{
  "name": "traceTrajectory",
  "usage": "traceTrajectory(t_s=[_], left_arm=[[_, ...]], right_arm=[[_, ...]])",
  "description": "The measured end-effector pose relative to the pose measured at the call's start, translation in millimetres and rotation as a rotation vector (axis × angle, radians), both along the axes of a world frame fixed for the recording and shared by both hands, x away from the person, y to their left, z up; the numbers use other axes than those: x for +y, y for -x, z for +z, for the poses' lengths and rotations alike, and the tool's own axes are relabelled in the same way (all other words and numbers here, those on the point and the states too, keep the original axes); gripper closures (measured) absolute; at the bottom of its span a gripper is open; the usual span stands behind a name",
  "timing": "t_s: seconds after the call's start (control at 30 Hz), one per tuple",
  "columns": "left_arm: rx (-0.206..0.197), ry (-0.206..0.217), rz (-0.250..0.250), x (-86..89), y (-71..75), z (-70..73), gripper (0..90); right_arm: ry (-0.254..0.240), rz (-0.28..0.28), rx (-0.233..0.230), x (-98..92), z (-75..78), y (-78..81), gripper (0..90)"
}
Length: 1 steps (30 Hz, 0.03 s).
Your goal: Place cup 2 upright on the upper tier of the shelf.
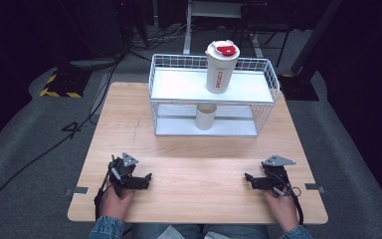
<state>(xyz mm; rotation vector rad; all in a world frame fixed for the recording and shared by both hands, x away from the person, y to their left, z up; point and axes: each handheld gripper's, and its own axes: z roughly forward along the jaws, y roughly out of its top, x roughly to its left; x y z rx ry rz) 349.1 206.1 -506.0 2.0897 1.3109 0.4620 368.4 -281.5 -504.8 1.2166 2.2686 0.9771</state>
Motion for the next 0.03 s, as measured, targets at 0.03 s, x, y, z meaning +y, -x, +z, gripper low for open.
traceTrajectory(t_s=[0.03], left_arm=[[0.0, 0.0, 0.0, 0.0, 0.0, 0.0, 0.4]], right_arm=[[0.0, -0.002, 0.001, 0.1, 0.0, 0.1, 12.3]])
